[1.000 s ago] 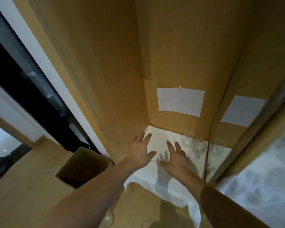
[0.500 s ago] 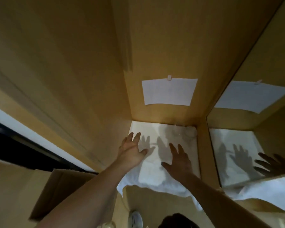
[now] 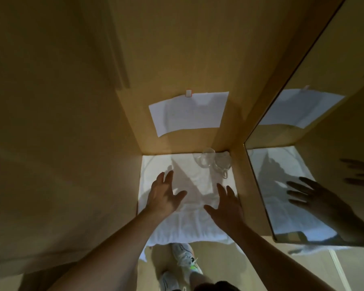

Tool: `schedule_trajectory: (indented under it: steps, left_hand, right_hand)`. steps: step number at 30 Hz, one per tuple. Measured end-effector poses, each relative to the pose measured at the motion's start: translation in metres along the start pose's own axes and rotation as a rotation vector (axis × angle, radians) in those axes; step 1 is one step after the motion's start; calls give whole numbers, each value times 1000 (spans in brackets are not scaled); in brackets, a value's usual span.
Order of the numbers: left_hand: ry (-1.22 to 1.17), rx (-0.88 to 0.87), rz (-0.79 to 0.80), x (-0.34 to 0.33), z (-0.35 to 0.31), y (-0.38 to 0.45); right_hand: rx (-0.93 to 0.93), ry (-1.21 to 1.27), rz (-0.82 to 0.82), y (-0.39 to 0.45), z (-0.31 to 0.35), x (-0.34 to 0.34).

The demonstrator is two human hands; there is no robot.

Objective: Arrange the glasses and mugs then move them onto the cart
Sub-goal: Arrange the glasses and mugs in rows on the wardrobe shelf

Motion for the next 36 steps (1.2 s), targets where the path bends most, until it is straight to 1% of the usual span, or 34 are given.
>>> schedule_trajectory:
  steps: [4,6,9,15,19,22,25,30,33,36]
  left_hand:
    - [-50,-10,-66,-4,-16,42]
    - [-88,-12,-82,-11,-24,65]
    - [-125,3,-87,-41,-30,104]
    - [-159,-18,14,-105,-38,173]
    - [-201,-5,38,-140,-38,210]
    - [-284,9,58,-162,-38,232]
    - [-277,-45,37,-184,-42,260]
    - [-290,-125,26,-212,-54,304]
    - [-385,-80,108,-219,-56,323]
    - [-495,-51,92,-219,-51,329]
  right_hand:
    - [-73,135,-53,39,-14,-2]
    - [-122,189,-115,59,-23,-2]
    - [-203,274,-173,94,-39,-12]
    - [-284,346,-169,157,-65,-40]
    - [-335,411,-190,190,-79,-60]
    - [-386,462,-209,210,-93,-69]
    - [-446,504,-211,225,-111,-77]
    - [-558,713,-197,255,-129,-93]
    - [-606,873,-165,272,-132,-98]
    - [-648,978,-116,277,-138,-99]
Point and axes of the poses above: each hand's wrist, its own y-axis towards the middle knuckle, its own x-axis out of the back of the hand, z = x × y, the point moved 3 cm from there along y, towards the middle knuckle, and after that the axes turned 8 degrees about y, right-handed, at the moved point
